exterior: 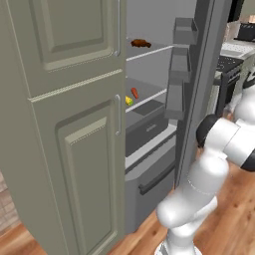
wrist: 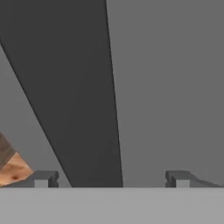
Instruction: Gather the corn and carrot from the fridge and place them on a tray on the dining counter. Then gather the chicken drumstick and steak from the fridge and place them on the other tray.
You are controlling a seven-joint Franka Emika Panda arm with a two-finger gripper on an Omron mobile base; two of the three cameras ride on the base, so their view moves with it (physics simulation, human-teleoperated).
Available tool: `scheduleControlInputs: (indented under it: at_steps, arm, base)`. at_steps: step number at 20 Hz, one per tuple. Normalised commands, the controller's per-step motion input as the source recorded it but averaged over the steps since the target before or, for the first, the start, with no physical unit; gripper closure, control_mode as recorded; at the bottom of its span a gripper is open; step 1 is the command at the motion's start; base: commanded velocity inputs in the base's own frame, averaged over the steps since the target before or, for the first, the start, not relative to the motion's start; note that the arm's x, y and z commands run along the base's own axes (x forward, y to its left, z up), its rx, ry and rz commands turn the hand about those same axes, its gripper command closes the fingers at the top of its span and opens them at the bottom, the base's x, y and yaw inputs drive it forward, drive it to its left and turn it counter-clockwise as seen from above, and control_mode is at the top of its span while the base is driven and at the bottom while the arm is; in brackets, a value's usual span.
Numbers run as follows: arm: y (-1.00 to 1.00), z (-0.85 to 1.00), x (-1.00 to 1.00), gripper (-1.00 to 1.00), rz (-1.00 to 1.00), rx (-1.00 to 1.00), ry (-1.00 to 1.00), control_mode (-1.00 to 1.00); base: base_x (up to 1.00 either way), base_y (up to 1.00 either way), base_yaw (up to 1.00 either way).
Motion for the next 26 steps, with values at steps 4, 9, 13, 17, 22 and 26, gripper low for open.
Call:
scheduleControlInputs:
  at_steps: [4, 9, 13, 17, 22, 26]
  arm:
    - [-0.01, -0.13, -0.52, -1.0, -0.02, 0.0, 0.0, -1.0]
    - [0.86, 0.0, -1.0, -1.0, -0.12, -0.05, 0.0, -1.0]
    - [0.6, 0.46, -0.9, -1.0, 0.02, -0.24, 0.04, -1.0]
    - [1.0, 0.49, -0.84, -1.0, 0.0, -0.36, 0.1, -1.0]
    - [1.0, 0.12, -0.72, -1.0, -0.07, -0.36, 0.15, -1.0]
    - [1.0, -0.14, -0.42, -1.0, -0.32, -0.2, 0.11, -1.0]
  base:
    - [0.0, 0.0, 0.0]
    - [0.0, 0.0, 0.0]
    - [0.0, 0.0, 0.0]
    - [0.0, 0.0, 0.0]
    - [0.0, 0.0, 0.0]
    - [0.0, 0.0, 0.0]
